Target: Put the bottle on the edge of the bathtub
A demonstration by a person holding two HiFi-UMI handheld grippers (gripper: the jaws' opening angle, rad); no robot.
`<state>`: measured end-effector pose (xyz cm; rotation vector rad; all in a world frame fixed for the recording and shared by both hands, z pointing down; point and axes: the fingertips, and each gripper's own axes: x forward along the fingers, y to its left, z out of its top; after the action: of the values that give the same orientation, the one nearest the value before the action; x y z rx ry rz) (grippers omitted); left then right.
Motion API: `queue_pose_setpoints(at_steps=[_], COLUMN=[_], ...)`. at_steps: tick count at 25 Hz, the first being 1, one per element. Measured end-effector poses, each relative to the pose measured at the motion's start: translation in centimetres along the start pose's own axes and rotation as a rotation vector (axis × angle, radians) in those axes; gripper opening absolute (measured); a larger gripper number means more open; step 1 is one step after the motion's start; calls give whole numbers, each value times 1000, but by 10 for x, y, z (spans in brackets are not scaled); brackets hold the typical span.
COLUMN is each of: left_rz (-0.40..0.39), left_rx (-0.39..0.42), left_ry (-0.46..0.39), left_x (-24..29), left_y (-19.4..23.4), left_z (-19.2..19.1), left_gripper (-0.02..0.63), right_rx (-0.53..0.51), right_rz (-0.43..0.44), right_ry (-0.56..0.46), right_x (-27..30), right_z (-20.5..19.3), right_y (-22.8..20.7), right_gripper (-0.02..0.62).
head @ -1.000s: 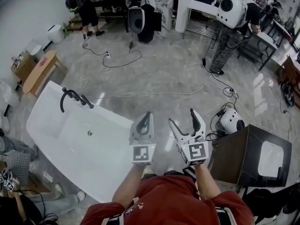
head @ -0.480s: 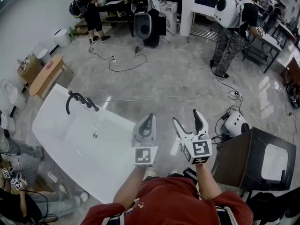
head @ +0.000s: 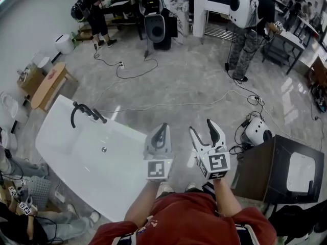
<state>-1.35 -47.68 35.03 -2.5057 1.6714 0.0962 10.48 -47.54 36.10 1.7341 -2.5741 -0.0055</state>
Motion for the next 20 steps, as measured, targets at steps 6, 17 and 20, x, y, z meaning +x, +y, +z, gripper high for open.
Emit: queue_pose_setpoints(at_steps=[6,17,20], left_rz=[-22,-31,-37], left_rx=[1,-5,1], left_ry=[-9,-14,-19], left_x=[8,15,18], left_y=[-9,-14,-17], left_z=[3,5,6], left_gripper=[18,18,18], right_rx=[-2,-28,-47], right_rz=[-8,8,6], right_ry=[-28,-64,-68], right_x=[1,2,3], right_z=[6,14,16], right_y=[-3,-3,-5], right_gripper=[213,26,12])
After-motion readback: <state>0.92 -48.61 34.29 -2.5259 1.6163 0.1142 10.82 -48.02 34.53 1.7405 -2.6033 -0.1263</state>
